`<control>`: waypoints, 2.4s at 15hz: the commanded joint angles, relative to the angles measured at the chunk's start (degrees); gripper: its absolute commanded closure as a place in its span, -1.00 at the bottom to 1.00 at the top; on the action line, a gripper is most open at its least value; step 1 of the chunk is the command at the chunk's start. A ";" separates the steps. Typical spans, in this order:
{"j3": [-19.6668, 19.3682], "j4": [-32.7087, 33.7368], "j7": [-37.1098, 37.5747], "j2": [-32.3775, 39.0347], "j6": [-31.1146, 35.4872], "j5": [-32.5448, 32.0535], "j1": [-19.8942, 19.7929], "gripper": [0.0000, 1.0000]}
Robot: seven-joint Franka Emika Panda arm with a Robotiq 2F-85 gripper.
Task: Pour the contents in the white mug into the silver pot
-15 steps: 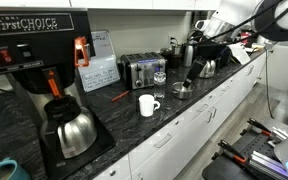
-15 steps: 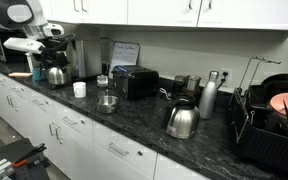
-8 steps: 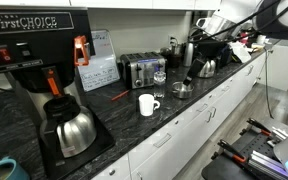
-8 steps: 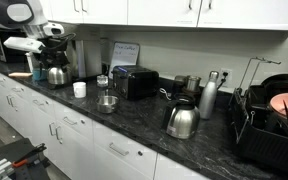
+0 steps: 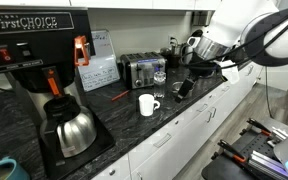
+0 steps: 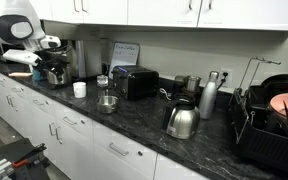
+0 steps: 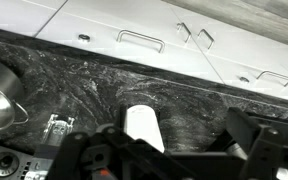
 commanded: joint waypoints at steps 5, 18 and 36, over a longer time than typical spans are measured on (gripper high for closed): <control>2.94 3.57 2.37 14.81 13.91 -3.06 -3.14 -1.00; 0.24 12.91 3.63 28.37 17.31 -17.74 -6.61 -1.00; 1.80 16.94 -4.45 34.61 17.85 -13.54 -10.10 -0.46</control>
